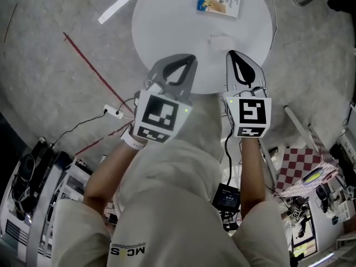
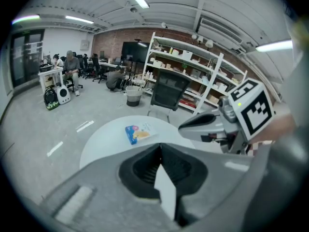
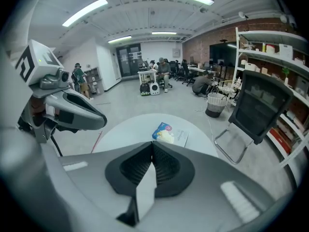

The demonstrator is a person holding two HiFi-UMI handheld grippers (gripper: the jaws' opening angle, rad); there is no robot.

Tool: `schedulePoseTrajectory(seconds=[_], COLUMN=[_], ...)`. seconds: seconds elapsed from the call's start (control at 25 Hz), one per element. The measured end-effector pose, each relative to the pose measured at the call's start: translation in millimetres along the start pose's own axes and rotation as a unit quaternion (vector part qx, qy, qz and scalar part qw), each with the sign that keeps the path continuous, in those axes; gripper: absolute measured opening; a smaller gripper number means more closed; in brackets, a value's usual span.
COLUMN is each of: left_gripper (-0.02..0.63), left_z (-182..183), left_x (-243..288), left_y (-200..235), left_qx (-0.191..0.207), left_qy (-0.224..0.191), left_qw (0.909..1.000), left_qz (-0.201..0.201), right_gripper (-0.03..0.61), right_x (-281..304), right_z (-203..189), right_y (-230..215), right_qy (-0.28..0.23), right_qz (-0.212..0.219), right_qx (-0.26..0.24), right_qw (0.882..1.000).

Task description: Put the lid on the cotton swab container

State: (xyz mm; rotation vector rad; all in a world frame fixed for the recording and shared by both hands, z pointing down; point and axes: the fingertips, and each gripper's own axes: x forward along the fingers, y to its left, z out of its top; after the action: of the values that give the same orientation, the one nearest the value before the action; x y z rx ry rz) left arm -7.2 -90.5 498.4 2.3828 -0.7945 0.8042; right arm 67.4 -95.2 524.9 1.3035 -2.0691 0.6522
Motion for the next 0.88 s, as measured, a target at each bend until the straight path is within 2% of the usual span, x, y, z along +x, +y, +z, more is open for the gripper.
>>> schedulePoseTrajectory(seconds=[0.48, 0.88], left_gripper=[0.000, 0.000], left_z=[44, 96], left_x=[-84, -146], left_y=[-37, -76], left_qx=[0.015, 0.044], left_qy=[-0.036, -0.090], left_qw=[0.9992, 0.9950], left_qz=[0.007, -0.004], right_gripper=[0.000, 0.000], right_x=[-95, -181], right_z=[46, 91], right_y=[34, 41], right_qy=[-0.040, -0.100], right_qz=[-0.007, -0.034], right_qx=[-0.001, 0.016], right_qw=[0.999, 0.994])
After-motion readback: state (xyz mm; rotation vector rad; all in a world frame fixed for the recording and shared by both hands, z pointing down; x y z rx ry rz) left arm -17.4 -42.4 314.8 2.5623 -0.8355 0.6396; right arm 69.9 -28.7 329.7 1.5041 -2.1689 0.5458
